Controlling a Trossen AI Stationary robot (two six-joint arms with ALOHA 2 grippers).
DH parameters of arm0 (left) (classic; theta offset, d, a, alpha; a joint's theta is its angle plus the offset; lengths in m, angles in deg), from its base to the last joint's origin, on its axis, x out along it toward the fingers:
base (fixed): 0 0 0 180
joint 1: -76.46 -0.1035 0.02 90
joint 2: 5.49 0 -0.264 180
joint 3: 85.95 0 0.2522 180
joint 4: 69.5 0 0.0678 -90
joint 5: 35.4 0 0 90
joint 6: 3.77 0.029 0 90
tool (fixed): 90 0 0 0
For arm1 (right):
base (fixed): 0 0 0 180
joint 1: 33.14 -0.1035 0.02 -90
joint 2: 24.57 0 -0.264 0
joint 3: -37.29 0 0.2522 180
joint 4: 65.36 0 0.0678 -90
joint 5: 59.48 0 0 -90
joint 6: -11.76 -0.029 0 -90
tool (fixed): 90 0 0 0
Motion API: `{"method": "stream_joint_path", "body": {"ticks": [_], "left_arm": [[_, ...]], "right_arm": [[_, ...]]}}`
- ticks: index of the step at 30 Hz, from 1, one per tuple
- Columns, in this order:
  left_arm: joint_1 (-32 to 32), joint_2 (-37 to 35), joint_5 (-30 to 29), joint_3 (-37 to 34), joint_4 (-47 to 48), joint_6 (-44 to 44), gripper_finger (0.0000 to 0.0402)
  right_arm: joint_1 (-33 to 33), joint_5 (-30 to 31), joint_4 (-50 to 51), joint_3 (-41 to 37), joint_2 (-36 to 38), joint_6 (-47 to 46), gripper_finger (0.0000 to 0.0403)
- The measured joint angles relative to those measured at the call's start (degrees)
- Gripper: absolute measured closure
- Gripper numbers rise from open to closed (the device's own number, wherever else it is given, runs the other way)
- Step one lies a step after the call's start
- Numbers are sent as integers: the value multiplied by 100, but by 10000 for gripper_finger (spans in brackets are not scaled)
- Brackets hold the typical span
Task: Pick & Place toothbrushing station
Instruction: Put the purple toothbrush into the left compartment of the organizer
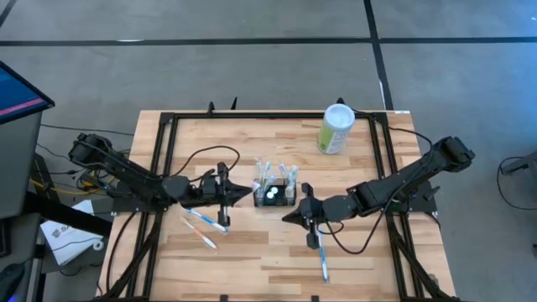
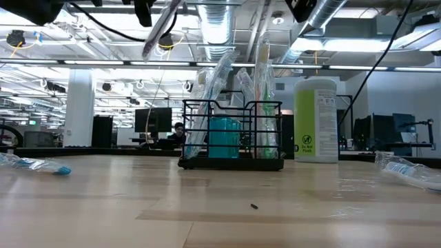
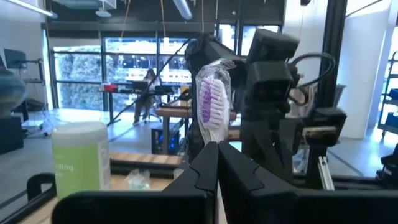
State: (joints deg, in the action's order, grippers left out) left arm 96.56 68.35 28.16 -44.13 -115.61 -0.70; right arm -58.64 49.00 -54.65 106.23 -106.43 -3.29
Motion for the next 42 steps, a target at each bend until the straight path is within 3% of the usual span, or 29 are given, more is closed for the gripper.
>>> {"method": "stream_joint_path", "body": {"ticks": [7, 16, 26, 42], "left_arm": [[-117, 131, 38, 2, -312, 120, 401], [-537, 1240, 417, 0, -1820, 138, 401], [-710, 2066, 441, 2, -2976, 139, 401], [-1087, 2199, 678, 4, -3009, 57, 401]], "right_arm": [[0, 4, -15, 0, 0, 0, 403], [-113, 11, -41, 0, 0, 0, 403], [-310, 192, -15, 0, 0, 42, 403], [-341, 383, 10, 2, 0, 48, 403]]}}
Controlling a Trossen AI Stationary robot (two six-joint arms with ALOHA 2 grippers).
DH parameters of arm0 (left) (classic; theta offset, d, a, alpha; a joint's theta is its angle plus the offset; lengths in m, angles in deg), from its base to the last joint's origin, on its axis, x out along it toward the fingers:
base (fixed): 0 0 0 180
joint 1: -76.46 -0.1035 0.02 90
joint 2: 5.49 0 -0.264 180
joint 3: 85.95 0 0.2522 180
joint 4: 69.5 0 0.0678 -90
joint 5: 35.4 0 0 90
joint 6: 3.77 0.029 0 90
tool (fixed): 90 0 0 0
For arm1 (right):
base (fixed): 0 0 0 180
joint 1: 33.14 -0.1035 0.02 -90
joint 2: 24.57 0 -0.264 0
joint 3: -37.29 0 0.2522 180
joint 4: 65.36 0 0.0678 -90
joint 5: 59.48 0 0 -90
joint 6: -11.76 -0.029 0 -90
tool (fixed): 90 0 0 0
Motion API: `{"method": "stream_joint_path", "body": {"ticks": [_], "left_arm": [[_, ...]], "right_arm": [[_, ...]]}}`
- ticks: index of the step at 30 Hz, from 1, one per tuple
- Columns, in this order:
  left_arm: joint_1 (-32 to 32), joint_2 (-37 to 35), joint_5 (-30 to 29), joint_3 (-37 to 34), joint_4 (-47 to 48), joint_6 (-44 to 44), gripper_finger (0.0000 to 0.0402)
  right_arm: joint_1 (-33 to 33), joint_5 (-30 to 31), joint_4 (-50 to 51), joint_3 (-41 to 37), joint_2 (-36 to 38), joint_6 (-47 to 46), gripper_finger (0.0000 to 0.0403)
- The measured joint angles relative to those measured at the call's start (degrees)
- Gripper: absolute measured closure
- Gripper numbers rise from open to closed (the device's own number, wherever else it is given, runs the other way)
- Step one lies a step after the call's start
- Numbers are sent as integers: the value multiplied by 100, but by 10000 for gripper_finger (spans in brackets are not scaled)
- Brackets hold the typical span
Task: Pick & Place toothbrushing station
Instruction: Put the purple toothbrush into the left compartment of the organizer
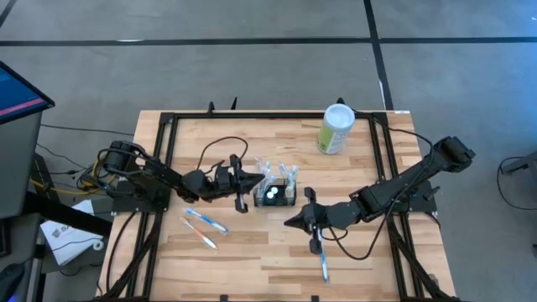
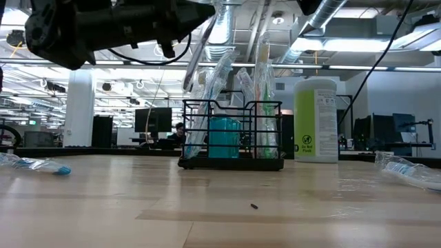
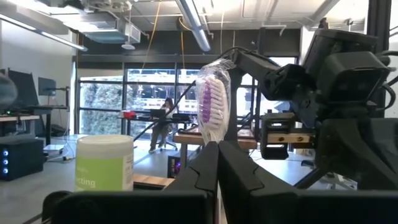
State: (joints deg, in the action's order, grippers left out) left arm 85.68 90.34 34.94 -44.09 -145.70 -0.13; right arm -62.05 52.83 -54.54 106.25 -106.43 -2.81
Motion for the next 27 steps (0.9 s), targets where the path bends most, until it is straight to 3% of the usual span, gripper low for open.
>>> {"method": "stream_joint_path", "body": {"ticks": [5, 13, 27], "left_arm": [[80, 25, 133, 177, -9, -6, 401], [-16, 765, 365, 767, 23, -101, 401], [113, 387, 11, 176, -6, 44, 401]], "right_arm": [[4, 28, 73, 0, 0, 13, 403], [-2, 30, 65, 0, 0, -20, 403], [-72, 30, 136, 0, 2, 0, 403]]}}
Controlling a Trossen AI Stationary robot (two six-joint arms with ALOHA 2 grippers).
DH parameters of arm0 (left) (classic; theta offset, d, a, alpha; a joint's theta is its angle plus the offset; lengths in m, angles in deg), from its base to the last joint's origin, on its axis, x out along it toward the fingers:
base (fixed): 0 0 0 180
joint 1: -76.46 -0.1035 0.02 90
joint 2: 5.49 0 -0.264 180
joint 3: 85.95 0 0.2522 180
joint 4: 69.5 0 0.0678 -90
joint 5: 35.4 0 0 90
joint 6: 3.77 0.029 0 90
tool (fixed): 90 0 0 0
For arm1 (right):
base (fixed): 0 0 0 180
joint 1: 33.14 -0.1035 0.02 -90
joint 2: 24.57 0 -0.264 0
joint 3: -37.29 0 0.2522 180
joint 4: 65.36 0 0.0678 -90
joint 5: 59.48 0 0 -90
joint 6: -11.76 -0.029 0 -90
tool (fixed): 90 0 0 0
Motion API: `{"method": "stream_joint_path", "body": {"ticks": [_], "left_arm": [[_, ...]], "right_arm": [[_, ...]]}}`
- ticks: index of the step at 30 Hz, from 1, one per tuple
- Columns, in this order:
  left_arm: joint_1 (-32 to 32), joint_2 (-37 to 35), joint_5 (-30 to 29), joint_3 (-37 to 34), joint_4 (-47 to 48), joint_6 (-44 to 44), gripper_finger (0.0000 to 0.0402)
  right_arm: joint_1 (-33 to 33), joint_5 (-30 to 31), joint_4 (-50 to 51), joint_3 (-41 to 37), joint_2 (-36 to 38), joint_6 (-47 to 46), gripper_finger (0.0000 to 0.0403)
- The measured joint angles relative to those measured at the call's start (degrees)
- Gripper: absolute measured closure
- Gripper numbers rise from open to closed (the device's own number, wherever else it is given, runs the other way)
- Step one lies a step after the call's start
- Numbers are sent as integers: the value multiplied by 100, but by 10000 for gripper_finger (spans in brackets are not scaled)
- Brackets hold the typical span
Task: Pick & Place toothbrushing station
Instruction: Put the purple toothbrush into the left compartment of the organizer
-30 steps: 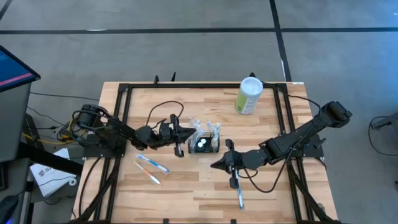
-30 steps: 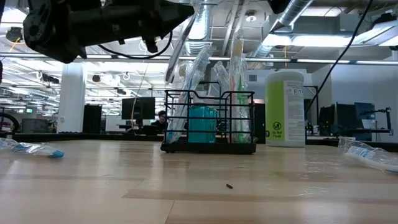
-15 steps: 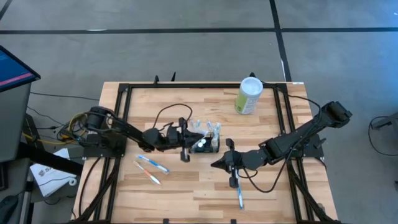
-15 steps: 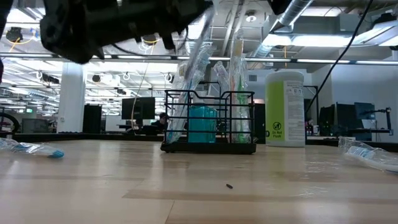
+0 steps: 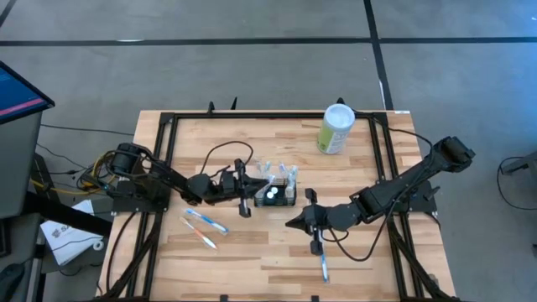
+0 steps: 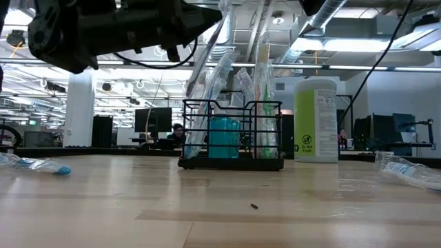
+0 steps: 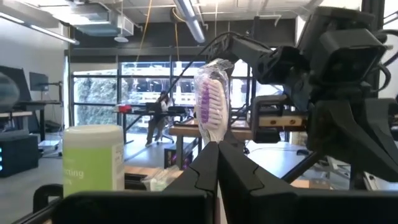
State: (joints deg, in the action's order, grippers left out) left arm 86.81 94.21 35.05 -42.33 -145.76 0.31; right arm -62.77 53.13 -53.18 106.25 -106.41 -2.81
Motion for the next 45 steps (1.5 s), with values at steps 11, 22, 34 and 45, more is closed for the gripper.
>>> {"method": "stream_joint_path", "body": {"ticks": [11, 22, 34, 45], "left_arm": [[39, 205, 19, 40, 1, 13, 401], [50, 420, -146, 38, -6, 2, 401], [94, 667, -633, 103, 29, -31, 401], [115, 1162, -619, 274, 12, -178, 401]], "right_arm": [[7, 0, -37, 0, -1, -2, 403], [7, 0, -15, 0, 0, -2, 403], [7, 1, -25, 0, 0, 0, 403], [7, 2, -11, -2, 0, -2, 403]]}}
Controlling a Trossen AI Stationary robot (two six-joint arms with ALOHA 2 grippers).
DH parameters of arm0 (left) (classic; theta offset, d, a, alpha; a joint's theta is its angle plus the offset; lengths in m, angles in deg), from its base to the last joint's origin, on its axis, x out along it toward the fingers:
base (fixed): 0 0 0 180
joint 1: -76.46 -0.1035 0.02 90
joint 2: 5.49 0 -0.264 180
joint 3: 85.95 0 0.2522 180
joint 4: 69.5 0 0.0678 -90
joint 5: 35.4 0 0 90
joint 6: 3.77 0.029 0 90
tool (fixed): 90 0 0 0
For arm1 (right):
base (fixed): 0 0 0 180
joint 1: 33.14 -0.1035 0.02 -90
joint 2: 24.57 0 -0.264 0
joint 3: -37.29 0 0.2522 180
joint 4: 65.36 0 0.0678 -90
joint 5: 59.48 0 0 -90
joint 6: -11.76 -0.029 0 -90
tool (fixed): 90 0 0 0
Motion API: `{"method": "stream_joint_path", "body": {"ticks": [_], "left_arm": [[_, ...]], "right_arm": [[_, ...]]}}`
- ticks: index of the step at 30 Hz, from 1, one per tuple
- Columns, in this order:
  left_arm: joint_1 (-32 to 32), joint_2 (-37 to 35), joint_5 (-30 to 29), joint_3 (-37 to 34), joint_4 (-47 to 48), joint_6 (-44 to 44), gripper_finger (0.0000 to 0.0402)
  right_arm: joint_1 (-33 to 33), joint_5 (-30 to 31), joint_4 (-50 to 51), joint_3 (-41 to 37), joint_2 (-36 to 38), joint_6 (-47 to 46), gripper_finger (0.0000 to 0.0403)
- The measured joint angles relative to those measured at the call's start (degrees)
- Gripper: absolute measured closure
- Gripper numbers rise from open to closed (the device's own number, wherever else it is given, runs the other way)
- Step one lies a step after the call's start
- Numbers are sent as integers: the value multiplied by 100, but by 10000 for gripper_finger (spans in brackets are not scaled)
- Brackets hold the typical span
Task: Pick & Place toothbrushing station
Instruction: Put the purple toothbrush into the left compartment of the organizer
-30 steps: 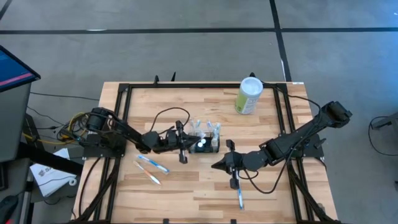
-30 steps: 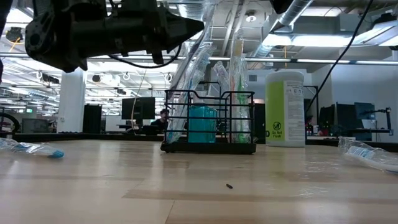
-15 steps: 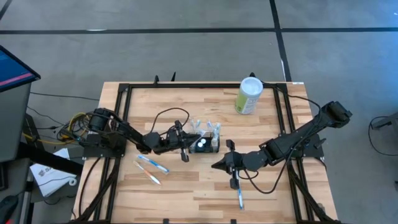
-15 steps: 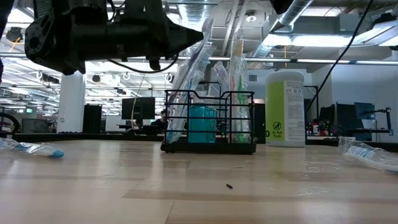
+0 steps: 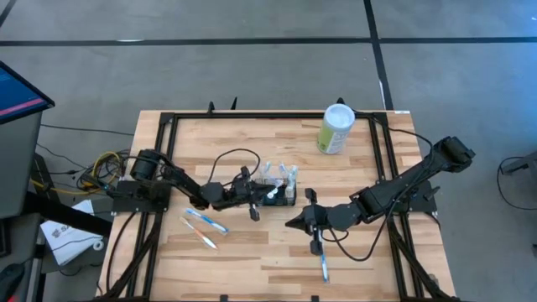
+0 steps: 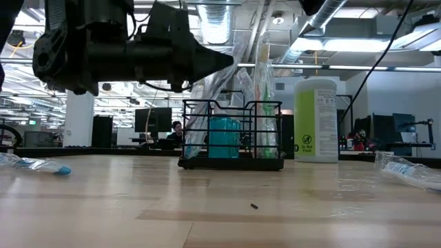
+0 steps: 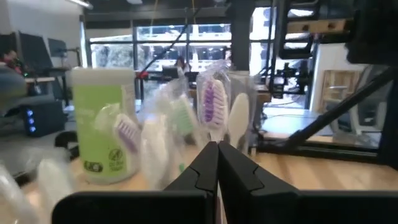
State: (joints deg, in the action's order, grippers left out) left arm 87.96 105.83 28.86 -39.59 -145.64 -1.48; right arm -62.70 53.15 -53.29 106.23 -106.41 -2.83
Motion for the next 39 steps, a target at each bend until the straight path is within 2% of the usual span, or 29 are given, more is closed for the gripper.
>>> {"method": "stream_joint_path", "body": {"ticks": [8, 21, 29, 35, 39], "left_arm": [[126, 34, -89, -168, -19, -96, 401], [267, -426, -343, -904, -36, -381, 401], [276, -455, -409, -938, 1, -388, 402], [417, -769, -595, -975, 79, 81, 401], [429, -978, -577, -1060, 566, -121, 401]], "right_arm": [[0, 0, -4, 0, 0, 0, 403], [7, 0, -40, 0, 0, 0, 403], [7, 0, -44, 0, 0, 0, 403], [7, 0, -26, 0, 0, 0, 403], [7, 0, -27, 0, 0, 0, 403]]}}
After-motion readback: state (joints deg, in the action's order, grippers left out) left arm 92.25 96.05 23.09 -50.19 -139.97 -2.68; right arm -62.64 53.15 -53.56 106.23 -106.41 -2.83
